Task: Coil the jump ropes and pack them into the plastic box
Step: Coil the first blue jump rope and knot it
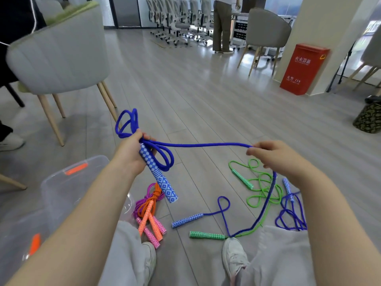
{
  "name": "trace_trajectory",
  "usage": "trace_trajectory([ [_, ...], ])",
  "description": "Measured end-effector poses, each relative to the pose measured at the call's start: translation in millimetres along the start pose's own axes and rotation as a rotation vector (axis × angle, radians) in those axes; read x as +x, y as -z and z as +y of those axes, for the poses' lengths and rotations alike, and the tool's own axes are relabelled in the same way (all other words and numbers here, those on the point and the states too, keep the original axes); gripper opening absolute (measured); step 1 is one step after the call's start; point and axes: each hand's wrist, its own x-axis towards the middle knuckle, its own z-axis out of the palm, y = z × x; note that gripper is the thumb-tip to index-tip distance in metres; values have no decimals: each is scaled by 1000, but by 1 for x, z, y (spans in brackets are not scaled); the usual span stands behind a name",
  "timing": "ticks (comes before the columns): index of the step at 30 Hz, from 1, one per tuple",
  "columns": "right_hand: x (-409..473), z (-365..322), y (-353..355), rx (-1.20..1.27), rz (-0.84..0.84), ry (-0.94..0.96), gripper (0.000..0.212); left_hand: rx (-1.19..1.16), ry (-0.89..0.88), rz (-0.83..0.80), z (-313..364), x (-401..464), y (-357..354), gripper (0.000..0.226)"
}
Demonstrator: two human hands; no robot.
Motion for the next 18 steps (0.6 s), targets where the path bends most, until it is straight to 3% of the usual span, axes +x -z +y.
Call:
trace_trajectory([
  [5,-8,-11,-12,122,10,184,24,297,-2,-221,-11,-18,-12,15],
  [8,-7,-15,-32,83,-28,279,14,473,-41,-313,-23,-30,-18,9],
  [12,-8,-27,-57,181,-23,367,8,748,74,-442,-36,-43,-23,15],
  [18,-10,-30,-73,-35,45,489,18,713,249,-558,-43,-53,-28,29],
])
